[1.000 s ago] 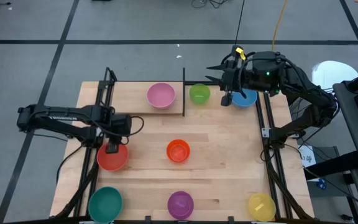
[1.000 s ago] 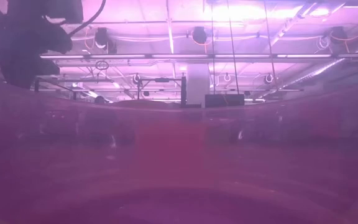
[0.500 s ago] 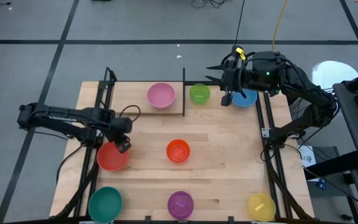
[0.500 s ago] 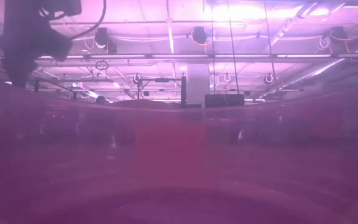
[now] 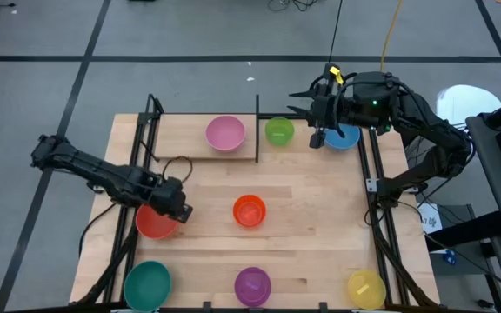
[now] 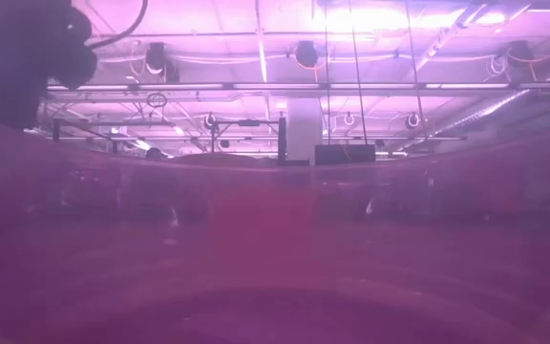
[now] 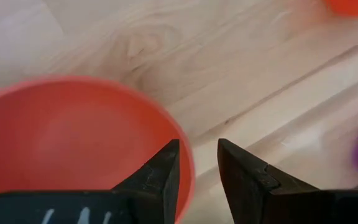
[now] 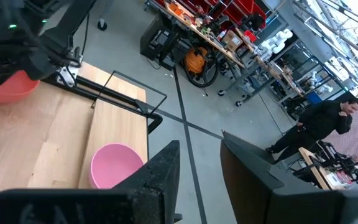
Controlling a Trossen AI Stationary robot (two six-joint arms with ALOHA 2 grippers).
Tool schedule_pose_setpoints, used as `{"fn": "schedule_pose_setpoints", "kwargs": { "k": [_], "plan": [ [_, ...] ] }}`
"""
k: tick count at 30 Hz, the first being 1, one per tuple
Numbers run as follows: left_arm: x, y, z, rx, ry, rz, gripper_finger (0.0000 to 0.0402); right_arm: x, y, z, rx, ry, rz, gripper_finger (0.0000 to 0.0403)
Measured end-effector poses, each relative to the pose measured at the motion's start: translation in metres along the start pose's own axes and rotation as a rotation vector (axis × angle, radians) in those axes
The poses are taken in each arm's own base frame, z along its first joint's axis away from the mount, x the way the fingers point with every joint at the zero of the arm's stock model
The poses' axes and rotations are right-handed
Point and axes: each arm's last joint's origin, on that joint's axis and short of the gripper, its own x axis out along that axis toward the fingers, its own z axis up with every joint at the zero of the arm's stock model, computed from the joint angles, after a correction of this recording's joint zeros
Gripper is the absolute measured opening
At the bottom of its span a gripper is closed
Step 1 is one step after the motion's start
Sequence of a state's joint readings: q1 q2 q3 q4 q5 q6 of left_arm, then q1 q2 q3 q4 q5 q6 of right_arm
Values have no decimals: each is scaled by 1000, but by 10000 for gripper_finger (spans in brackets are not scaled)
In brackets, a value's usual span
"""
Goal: Place and stack bowls onto a shelf
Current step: Stack the red bowl on the pink bowl on the shelf
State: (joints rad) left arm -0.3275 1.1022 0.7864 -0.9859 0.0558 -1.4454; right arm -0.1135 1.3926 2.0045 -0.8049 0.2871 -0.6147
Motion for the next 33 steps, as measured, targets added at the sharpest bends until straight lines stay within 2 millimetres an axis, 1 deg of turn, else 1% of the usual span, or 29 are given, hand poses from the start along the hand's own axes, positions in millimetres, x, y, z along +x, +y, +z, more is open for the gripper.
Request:
{"fn": "schedule_pose_setpoints", "kwargs": {
  "k": [5, 10, 14, 20, 26, 28, 31, 32, 33],
  "plan": [
    [19, -10, -5, 5, 13, 72, 113, 0, 0, 1, 2, -6, -4, 110],
    [35, -22, -8, 27, 17, 58, 113, 0, 0, 1, 2, -6, -4, 110],
    [45, -25, -10, 40, 26, 97, 113, 0, 0, 1, 1, -6, -4, 110],
    [54, -26, -13, 57, 48, 146, 113, 0, -1, 1, 4, -12, -9, 110],
    [55, -26, -14, 123, 63, 151, 110, 0, -1, 1, 4, -12, -8, 110],
    [55, -26, -14, 123, 63, 151, 92, 0, -1, 1, 4, -12, -9, 110],
    [54, -26, -14, 120, 71, 153, 35, 0, -1, 1, 4, -12, -9, 110],
    [53, -25, -13, 114, 70, 160, 21, 0, -1, 1, 4, -12, -8, 109],
    [53, -24, -13, 107, 67, 162, 16, 0, -1, 1, 4, -12, -8, 109]
  ]
}}
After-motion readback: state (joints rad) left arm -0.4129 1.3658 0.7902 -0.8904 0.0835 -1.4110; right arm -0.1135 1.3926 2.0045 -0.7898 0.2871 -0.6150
